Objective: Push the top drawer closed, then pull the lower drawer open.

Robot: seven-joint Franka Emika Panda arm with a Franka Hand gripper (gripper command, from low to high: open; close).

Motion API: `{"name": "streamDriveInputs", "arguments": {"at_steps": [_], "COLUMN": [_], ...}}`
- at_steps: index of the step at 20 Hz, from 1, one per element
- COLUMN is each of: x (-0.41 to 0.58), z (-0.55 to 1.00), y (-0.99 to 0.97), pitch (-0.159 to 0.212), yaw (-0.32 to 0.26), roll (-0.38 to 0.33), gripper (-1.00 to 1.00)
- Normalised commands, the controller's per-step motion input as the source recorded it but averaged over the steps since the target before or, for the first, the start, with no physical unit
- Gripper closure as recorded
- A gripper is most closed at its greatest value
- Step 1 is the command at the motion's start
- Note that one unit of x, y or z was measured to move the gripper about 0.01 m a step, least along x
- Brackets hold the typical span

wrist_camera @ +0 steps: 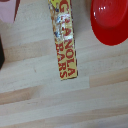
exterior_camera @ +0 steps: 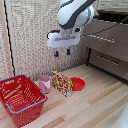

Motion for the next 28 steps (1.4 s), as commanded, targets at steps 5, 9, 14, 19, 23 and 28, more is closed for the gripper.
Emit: {"name": "streamDriveInputs", "arguments": {"at_steps": [5, 9, 14, 19, 23, 28], "x": [-0.049, -0.09, -0.117, -0.03, 0.0, 0.0], "z": [0.07, 0.08, 0.1, 0.11, 0.13, 0.12], "y": [-0.07, -0.13, -0.13, -0.06, 0.0, 0.0], "pitch": [-0.026, -0.045, -0.058, -0.027, 0.0, 0.0], "yaw": [0.227, 0.222, 0.211, 0.183, 0.15, 0.124], "roll": [-0.216, -0.252, -0.261, -0.3, -0.34, -0.364], "gripper": [-1.0, -1.0, -1.0, -1.0, -1.0, -1.0]}}
